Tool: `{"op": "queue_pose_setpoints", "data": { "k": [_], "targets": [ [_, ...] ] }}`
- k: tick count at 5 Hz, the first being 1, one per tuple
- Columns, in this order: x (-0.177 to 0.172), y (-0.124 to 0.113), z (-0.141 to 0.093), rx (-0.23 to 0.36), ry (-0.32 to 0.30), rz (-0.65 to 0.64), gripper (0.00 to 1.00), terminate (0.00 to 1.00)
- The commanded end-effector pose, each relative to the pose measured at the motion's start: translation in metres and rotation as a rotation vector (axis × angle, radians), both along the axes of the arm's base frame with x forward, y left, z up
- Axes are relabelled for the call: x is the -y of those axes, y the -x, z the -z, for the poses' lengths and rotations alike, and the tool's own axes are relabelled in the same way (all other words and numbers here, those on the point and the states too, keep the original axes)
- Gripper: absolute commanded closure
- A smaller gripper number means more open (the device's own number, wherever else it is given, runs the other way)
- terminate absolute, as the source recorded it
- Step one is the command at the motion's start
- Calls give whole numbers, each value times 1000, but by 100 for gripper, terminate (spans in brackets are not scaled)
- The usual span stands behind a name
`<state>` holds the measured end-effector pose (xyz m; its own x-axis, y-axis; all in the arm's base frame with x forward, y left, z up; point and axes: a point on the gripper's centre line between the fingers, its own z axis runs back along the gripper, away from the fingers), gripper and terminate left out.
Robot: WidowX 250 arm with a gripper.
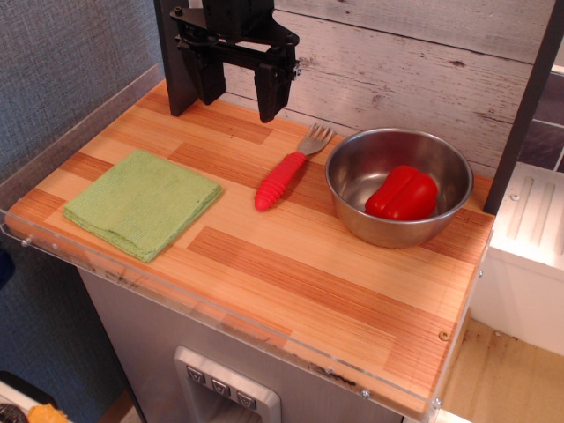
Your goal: Move red pepper to left upper corner of table
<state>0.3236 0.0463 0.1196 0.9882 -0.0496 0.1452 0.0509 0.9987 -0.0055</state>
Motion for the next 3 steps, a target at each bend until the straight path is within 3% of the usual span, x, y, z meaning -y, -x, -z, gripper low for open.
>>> {"op": "queue_pose_setpoints", "data": {
  "k": [1,2,3],
  "targets": [
    [0,0,0,0,0,0,0,0],
    [11,4,-19,68,44,32,0,0],
    [37,4,-52,127,3,6,0,0]
  ]
}}
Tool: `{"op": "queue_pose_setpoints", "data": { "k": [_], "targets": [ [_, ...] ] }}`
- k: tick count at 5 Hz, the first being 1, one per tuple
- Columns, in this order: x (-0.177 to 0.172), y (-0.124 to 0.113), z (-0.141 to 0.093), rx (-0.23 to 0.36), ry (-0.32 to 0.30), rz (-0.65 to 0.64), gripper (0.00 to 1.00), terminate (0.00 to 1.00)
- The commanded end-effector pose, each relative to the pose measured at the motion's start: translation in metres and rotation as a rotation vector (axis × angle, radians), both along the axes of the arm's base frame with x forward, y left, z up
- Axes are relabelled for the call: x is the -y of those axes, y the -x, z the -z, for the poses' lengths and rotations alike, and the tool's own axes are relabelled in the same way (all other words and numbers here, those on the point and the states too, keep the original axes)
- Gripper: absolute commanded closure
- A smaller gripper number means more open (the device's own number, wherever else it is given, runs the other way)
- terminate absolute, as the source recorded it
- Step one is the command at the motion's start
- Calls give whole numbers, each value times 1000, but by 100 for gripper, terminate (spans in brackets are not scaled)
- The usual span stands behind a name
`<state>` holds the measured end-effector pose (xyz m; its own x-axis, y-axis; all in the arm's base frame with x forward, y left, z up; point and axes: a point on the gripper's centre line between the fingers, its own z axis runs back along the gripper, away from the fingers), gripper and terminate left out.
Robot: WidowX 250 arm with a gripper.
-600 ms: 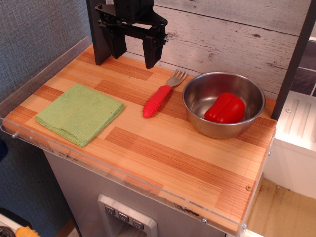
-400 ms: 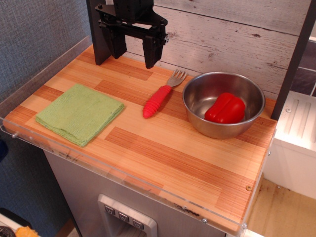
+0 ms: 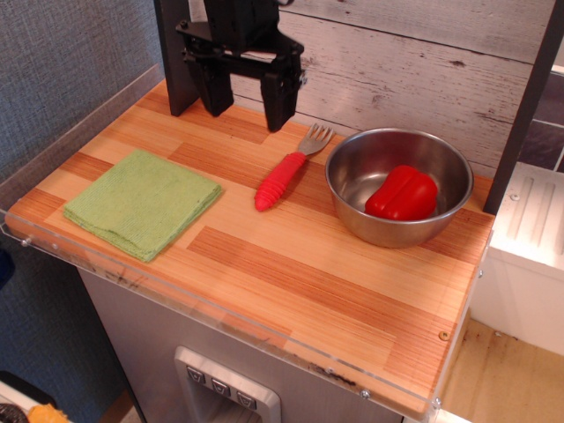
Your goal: Move red pepper to left upper corner of table
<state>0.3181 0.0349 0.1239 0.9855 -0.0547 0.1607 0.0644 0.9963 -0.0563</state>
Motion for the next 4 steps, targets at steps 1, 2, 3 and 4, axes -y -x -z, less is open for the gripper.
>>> {"op": "queue_pose_setpoints", "data": {
  "k": [1,2,3,4],
  "targets": [
    [56,-8,-61,138,17,28,0,0],
    [90,-26,-38,91,-1,69,0,0],
    [102,-38,-5,34,-25,101,0,0],
    [107,-46,23,-5,-66,133,0,0]
  ]
}}
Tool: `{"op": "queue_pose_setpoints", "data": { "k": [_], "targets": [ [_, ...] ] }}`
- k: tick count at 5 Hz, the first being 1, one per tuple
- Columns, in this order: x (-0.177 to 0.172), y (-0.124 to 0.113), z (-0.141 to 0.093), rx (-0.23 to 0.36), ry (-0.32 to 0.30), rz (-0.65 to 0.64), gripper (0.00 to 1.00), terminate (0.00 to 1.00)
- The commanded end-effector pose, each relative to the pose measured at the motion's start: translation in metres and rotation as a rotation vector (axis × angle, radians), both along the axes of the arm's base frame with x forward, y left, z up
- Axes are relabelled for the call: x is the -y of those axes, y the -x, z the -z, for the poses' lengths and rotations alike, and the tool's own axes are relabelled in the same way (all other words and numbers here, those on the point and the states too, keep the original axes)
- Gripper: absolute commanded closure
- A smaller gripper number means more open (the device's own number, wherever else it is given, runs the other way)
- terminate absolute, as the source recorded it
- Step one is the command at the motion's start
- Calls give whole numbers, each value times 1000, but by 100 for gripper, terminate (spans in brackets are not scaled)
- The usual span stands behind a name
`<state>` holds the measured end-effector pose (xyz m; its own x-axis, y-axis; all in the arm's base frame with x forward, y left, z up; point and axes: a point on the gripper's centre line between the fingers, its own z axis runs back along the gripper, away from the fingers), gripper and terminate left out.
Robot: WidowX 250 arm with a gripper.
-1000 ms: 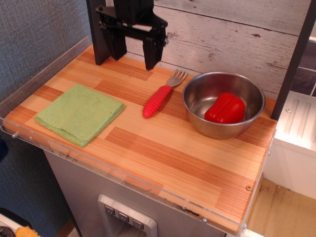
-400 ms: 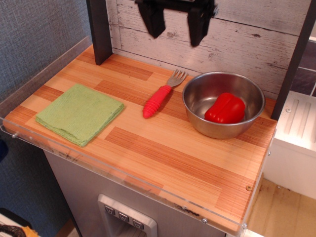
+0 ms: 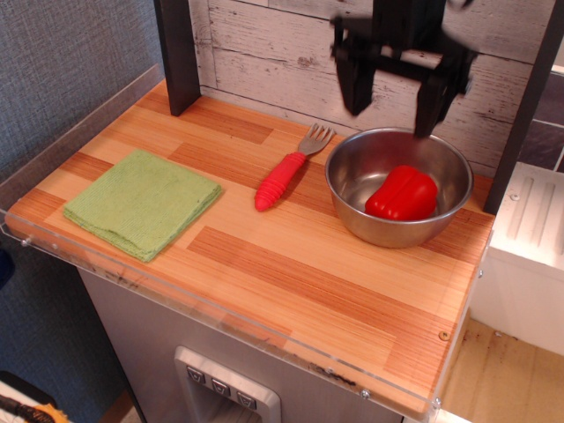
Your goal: Move red pepper to left upper corner of table
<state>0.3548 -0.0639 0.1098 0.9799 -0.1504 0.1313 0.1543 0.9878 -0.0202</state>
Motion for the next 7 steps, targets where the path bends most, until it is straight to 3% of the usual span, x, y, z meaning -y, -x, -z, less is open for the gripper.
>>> {"op": "queue_pose_setpoints", "data": {
  "k": [1,6,7],
  "targets": [
    [0,-15,26,-7,-52,32,0,0],
    [4,-10,67,-85,-74,41,0,0],
    [2,-11,70,-86,-63,34,100,0]
  ]
}}
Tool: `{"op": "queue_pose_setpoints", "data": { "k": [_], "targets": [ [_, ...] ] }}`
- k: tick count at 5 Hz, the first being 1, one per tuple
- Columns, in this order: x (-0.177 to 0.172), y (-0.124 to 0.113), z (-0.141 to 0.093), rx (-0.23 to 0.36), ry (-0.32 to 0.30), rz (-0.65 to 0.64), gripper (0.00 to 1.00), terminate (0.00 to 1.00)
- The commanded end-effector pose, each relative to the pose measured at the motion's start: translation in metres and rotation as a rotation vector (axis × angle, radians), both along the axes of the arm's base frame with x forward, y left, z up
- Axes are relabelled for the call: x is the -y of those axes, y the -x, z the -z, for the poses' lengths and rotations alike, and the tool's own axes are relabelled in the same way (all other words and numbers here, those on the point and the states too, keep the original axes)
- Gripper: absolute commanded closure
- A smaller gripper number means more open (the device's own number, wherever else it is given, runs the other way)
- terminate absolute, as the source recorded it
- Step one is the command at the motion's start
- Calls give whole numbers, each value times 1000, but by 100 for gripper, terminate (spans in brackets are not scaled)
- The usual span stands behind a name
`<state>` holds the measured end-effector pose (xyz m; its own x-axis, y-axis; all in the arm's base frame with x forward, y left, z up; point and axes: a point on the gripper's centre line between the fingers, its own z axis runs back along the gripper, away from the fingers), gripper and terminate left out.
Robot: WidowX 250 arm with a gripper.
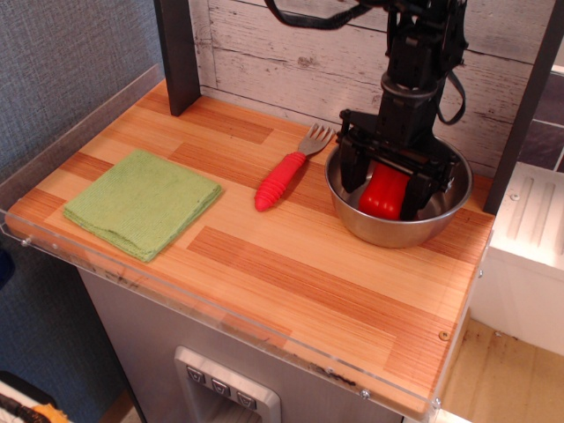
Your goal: Move red pepper to left upper corner of table
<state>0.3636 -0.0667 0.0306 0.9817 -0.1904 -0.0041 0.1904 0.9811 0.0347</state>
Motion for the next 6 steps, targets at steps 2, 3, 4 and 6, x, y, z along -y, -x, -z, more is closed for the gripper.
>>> {"op": "queue_pose_setpoints", "data": {
  "k": [2,3,4,6],
  "targets": [
    [-14,-10,-63,165,102,-30,100,0],
    [-66,-10,-110,261,134,-118,100,0],
    [-115,-5,-115,260,105,-242,100,0],
    [-194,4,-73,119,0,-332,100,0]
  ]
}}
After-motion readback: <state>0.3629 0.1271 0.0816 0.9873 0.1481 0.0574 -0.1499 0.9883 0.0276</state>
